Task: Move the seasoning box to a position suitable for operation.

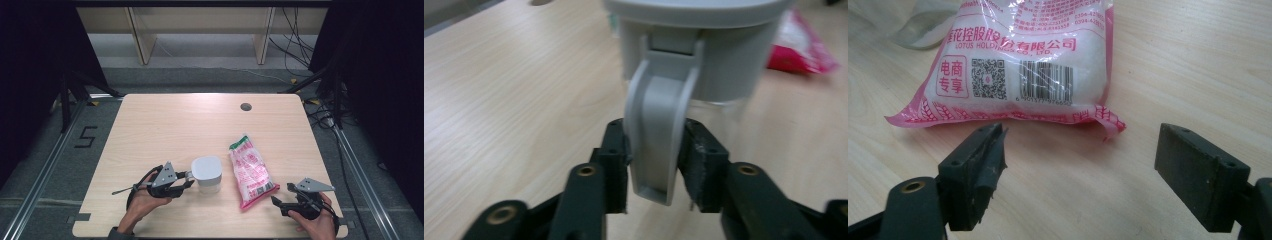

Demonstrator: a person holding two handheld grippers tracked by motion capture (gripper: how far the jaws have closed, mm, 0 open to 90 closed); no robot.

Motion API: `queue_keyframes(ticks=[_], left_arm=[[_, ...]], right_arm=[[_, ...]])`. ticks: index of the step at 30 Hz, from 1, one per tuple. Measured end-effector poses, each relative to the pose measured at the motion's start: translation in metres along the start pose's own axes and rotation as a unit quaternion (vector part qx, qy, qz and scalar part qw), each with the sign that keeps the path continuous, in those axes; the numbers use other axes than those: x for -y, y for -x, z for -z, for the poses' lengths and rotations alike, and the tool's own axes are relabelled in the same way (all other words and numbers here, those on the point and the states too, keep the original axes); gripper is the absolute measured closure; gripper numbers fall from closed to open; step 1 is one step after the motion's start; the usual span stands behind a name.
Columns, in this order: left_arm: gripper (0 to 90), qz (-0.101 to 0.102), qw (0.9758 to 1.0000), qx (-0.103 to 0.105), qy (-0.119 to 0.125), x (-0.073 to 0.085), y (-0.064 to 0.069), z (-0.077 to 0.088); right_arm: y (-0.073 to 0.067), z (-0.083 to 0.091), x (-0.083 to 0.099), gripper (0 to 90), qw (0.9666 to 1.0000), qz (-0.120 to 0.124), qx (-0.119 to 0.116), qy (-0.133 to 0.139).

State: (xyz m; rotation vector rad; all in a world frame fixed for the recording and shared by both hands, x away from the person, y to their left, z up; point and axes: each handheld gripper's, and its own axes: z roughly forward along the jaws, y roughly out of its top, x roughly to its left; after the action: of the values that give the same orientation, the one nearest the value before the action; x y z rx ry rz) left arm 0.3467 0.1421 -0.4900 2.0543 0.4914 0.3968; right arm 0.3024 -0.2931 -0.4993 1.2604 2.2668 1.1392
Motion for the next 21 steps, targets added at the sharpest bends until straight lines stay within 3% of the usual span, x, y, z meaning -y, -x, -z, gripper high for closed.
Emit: queue_keyframes(ticks=[2,8,9,13,15,16,17,18,21], left_arm=[[59.2,-0.006,1.0000,0.001,0.005,-0.003,0.002,0.002],[60.9,0.030,0.9984,0.021,0.043,-0.008,0.001,0.008],[62.1,0.034,0.9982,0.015,0.047,-0.008,0.001,0.009],[64.8,0.032,0.9981,0.020,0.048,-0.009,0.002,0.009],[67.4,0.043,0.9973,0.025,0.054,-0.010,0.005,0.006],[67.8,0.049,0.9973,0.016,0.052,-0.010,0.007,0.005],[68.4,0.037,0.9978,0.012,0.055,-0.011,0.007,0.003],[68.4,0.041,0.9978,0.000,0.052,-0.012,0.008,0.002],[68.4,0.040,0.9977,-0.007,0.055,-0.012,0.007,0.001]], right_arm=[[0.000,0.000,0.000,20.7,1.0000,0.001,-0.005,0.002],[0.000,0.001,0.000,20.8,1.0000,0.001,-0.005,0.002],[0.000,0.000,0.000,20.8,1.0000,0.001,-0.004,0.001],[0.000,0.000,0.000,20.8,1.0000,0.000,-0.007,-0.001],[0.000,0.000,0.000,20.8,1.0000,0.000,-0.007,-0.001],[0.000,0.000,0.000,20.8,1.0000,0.000,-0.006,-0.001],[0.000,0.000,0.000,20.8,1.0000,0.000,-0.005,0.000],[0.000,0.000,0.000,20.8,1.0000,0.001,-0.004,0.001],[0.002,0.000,0.000,20.8,0.9999,0.012,-0.007,0.003]])
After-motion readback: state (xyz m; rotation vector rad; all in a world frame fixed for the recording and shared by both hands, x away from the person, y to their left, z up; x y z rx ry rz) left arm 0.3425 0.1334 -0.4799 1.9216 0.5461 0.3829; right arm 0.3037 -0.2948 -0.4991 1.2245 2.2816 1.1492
